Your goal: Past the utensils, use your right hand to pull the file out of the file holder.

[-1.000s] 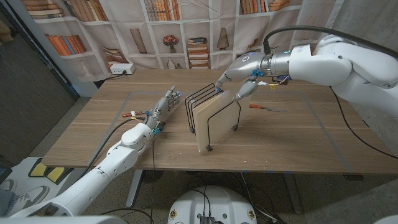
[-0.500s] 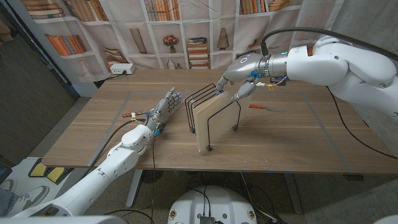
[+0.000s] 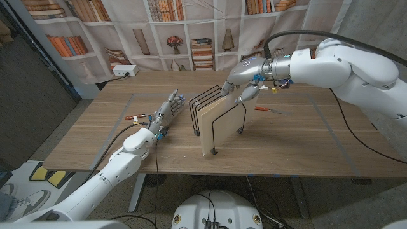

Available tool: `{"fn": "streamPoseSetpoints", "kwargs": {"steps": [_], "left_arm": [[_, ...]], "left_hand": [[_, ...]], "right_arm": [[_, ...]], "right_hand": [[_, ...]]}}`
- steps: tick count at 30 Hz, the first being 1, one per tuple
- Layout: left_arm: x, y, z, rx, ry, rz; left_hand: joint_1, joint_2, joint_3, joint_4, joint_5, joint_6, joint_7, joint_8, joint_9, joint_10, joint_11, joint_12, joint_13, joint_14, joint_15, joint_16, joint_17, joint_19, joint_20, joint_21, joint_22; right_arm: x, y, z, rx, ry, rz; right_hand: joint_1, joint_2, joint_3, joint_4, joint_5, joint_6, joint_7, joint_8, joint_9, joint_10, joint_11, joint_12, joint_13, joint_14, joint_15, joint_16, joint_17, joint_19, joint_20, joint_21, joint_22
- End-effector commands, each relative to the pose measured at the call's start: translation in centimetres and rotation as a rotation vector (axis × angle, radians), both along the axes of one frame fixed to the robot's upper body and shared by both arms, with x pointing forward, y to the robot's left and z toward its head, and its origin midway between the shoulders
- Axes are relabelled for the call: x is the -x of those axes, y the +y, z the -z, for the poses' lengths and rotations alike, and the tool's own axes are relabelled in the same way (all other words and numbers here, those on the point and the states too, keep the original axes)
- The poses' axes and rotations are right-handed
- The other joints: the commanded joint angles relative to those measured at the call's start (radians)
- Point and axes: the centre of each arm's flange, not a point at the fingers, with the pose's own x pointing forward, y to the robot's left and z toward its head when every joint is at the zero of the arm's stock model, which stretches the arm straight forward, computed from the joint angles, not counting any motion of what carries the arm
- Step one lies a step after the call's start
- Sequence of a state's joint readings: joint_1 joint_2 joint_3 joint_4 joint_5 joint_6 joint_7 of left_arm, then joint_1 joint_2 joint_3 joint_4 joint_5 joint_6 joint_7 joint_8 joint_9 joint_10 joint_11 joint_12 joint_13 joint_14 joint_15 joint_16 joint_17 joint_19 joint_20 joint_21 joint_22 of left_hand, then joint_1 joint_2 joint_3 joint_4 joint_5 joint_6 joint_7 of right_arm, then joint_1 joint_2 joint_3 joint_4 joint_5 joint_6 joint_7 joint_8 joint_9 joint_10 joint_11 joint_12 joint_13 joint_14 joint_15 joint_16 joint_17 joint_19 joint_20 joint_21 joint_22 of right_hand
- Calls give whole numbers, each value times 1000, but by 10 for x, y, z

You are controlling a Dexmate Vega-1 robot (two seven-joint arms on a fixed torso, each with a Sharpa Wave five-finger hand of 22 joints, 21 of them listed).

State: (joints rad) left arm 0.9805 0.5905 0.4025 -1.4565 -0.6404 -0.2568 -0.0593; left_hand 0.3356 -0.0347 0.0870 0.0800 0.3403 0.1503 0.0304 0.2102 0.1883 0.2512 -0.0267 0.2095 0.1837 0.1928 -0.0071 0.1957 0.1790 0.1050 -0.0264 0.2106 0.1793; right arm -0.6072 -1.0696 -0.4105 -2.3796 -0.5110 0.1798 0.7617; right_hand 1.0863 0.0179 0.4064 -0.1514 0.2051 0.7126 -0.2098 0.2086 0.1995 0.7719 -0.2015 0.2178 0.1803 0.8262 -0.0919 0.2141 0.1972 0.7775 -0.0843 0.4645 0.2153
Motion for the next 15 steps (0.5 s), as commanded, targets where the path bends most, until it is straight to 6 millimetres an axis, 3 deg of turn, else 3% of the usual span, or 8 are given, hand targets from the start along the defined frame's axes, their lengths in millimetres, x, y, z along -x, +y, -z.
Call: {"fn": "streamPoseSetpoints", "kwargs": {"steps": [1,3,7,11,15], "left_arm": [[3,3,-3,-2,-9,-6],[3,3,-4,-3,-7,-6],[3,4,-6,-2,-10,-10],[3,4,-8,-2,-19,-12],[2,3,-6,3,-15,-11]], "left_hand": [[7,-3,-4,-2,-3,6,-5,-4,3,10,-1,-5,5,8,-1,-3,4,0,7,-3,2],[7,-3,-5,-1,-4,6,-4,-4,3,11,-3,-5,5,8,0,-3,4,0,7,-4,2],[8,-3,-6,-1,-4,6,-6,-5,3,6,-4,-7,5,8,0,-3,4,-1,9,-4,2],[8,-2,-8,-1,-4,6,-5,-5,3,-5,-4,-12,5,8,3,-4,4,-1,9,-5,2],[8,-2,-8,-1,-4,6,-4,-5,3,-6,-5,-12,5,7,4,-4,4,-2,9,-5,2]], "right_arm": [[-5,1,2,8,-3,-31],[-6,1,2,7,-8,-37],[-5,1,1,-3,-11,-51],[-7,-2,2,-18,-10,-59],[-8,-2,2,-16,-9,-54]], "right_hand": [[88,44,-208,24,39,37,-1,-8,11,58,-2,-16,5,71,-142,-6,6,-48,-127,209,-8],[114,59,-260,26,45,63,-2,-4,15,79,-1,-14,5,87,-141,-5,6,-83,-126,301,-16],[137,73,-311,32,47,141,-2,5,21,148,3,-7,9,88,-141,-5,7,-142,-125,413,-26],[163,92,-316,27,42,243,1,24,25,215,5,-6,10,137,-143,5,8,-150,-125,461,-27],[226,112,-297,11,7,277,3,24,29,251,10,-2,15,192,-149,26,20,-135,-125,516,-21]]}}
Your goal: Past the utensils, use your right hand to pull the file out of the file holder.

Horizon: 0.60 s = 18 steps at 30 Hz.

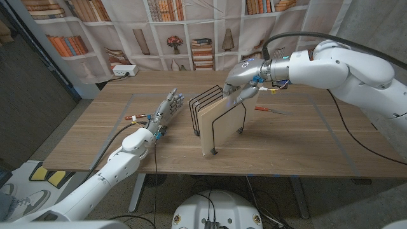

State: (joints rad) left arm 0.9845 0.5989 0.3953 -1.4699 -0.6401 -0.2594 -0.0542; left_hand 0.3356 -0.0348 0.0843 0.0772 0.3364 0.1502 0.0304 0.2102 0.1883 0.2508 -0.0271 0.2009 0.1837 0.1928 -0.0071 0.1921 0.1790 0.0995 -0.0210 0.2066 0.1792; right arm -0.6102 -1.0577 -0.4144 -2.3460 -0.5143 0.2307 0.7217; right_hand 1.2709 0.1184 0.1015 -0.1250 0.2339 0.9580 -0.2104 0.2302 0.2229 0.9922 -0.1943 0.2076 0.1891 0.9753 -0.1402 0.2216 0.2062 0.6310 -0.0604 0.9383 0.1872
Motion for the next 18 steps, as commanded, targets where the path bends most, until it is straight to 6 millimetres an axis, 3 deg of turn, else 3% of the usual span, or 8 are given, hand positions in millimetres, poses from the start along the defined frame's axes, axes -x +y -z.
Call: {"fn": "streamPoseSetpoints", "kwargs": {"steps": [1,6,18], "left_arm": [[-1,0,0,6,0,-5],[-2,1,3,17,4,-6],[0,2,3,29,-1,-8]], "left_hand": [[8,-2,-6,2,-1,6,-3,-5,3,-8,-6,-4,5,8,3,0,4,3,3,-1,2],[8,-2,-7,3,-1,6,-4,-6,3,-8,-5,-4,5,8,4,0,4,2,5,-2,2],[9,-1,-11,4,-2,9,-2,-5,3,-6,-3,-2,6,8,1,-1,4,1,4,-3,2]], "right_arm": [[-3,-2,1,-16,0,-16],[-4,-2,1,-16,-1,-18],[-3,-1,1,-28,-17,-14]], "right_hand": [[53,19,15,-20,-23,33,4,3,5,34,3,9,7,45,-102,20,12,14,-152,41,5],[95,29,33,-36,-32,41,4,4,7,55,3,17,11,68,-103,35,20,36,-157,53,5],[111,27,39,-34,-43,116,15,36,11,119,7,41,16,105,-104,59,30,84,-148,65,3]]}}
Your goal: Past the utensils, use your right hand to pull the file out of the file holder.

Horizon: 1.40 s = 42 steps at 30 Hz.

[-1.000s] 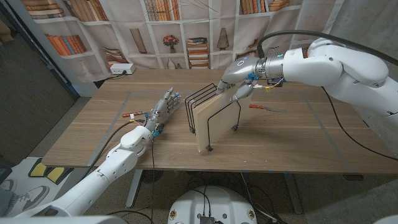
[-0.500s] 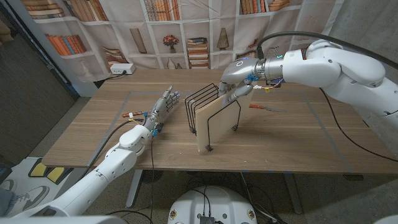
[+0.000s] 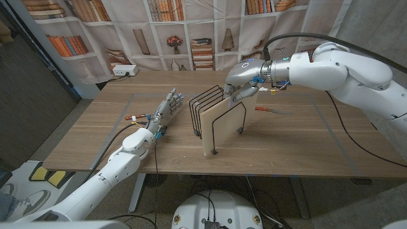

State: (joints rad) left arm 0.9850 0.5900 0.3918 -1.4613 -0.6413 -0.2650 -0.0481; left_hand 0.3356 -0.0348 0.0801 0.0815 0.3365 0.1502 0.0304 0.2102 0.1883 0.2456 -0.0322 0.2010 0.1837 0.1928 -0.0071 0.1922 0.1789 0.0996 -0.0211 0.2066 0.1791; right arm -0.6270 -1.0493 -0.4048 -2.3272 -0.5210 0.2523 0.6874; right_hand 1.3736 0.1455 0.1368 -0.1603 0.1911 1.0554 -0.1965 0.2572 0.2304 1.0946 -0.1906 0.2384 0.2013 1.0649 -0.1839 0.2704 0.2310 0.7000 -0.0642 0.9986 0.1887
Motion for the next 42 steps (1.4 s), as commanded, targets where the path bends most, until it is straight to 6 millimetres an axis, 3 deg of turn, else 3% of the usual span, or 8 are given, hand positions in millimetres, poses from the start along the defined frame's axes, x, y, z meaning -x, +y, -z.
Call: {"fn": "streamPoseSetpoints", "kwargs": {"steps": [1,15,31,42], "left_arm": [[1,1,2,16,0,1],[11,6,-4,-4,-9,-15],[6,0,-4,-16,-8,19],[5,1,-18,-50,-34,25]], "left_hand": [[9,-1,-7,0,-2,10,-2,-5,3,0,2,-2,6,8,2,0,5,2,4,-3,2],[7,0,-13,2,-3,21,7,-2,3,8,8,1,6,14,4,1,5,2,1,-3,2],[7,1,-18,4,-3,27,8,-1,3,10,6,1,6,18,5,2,5,3,-1,-3,2],[7,2,-22,5,-4,33,6,0,3,16,7,3,6,24,1,4,5,5,-3,-2,2]], "right_arm": [[0,1,0,-6,-13,21],[17,-4,-17,-93,33,63],[46,-10,-65,-176,33,161],[58,-19,-111,-283,166,255]], "right_hand": [[9,-1,3,2,-1,24,1,12,4,21,3,12,4,17,-60,12,5,17,-144,4,0],[-4,-14,-6,12,-1,58,-3,21,0,39,5,17,4,24,-61,15,4,15,-130,-18,-11],[-7,-18,-9,19,-1,57,-6,13,-5,42,5,15,5,25,-60,14,1,25,-130,-36,-13],[-5,-22,-8,18,-3,62,-6,9,-8,47,5,15,6,13,-60,6,-3,16,-133,-56,-15]]}}
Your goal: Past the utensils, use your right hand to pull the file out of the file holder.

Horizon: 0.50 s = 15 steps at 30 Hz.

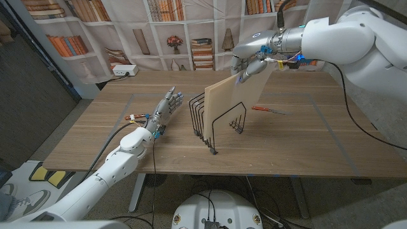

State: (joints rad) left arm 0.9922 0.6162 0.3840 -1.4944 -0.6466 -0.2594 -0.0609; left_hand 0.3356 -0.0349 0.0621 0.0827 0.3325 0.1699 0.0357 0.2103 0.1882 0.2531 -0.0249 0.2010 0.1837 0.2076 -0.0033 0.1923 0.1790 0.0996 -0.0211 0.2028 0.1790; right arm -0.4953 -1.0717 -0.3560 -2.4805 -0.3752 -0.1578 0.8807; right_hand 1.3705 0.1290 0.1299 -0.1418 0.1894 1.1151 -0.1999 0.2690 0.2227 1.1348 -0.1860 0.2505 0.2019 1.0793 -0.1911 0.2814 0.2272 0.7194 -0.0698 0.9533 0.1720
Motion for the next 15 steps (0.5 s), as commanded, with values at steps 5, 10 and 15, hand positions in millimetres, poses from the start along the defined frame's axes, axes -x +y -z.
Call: {"fn": "streamPoseSetpoints", "kwargs": {"steps": [5,10,15], "left_arm": [[-3,-6,-10,-36,-17,25],[-3,-7,-10,-41,-16,26],[-2,-10,-11,-40,-23,25]], "left_hand": [[8,3,-5,4,0,17,-1,1,3,12,-4,4,6,12,-3,4,5,6,-3,2,2],[9,3,-6,4,0,17,0,0,3,13,-2,4,6,12,-2,3,4,7,-3,2,2],[10,4,-7,4,0,18,1,0,3,13,-4,3,6,12,-2,3,4,7,-3,1,2]], "right_arm": [[24,-15,-56,-150,56,73],[30,-14,-59,-136,25,77],[36,-14,-65,-128,5,79]], "right_hand": [[-14,-12,-13,8,1,3,-4,-9,-2,3,-2,1,8,-7,-53,-9,-1,-13,-126,-13,8],[-13,-10,-16,11,4,4,-5,-13,-2,2,-3,0,10,-8,-53,-10,-1,-18,-128,-12,11],[-12,-9,-18,11,6,3,-5,-16,-2,0,-3,0,11,-9,-53,-11,-2,-21,-129,-12,12]]}}
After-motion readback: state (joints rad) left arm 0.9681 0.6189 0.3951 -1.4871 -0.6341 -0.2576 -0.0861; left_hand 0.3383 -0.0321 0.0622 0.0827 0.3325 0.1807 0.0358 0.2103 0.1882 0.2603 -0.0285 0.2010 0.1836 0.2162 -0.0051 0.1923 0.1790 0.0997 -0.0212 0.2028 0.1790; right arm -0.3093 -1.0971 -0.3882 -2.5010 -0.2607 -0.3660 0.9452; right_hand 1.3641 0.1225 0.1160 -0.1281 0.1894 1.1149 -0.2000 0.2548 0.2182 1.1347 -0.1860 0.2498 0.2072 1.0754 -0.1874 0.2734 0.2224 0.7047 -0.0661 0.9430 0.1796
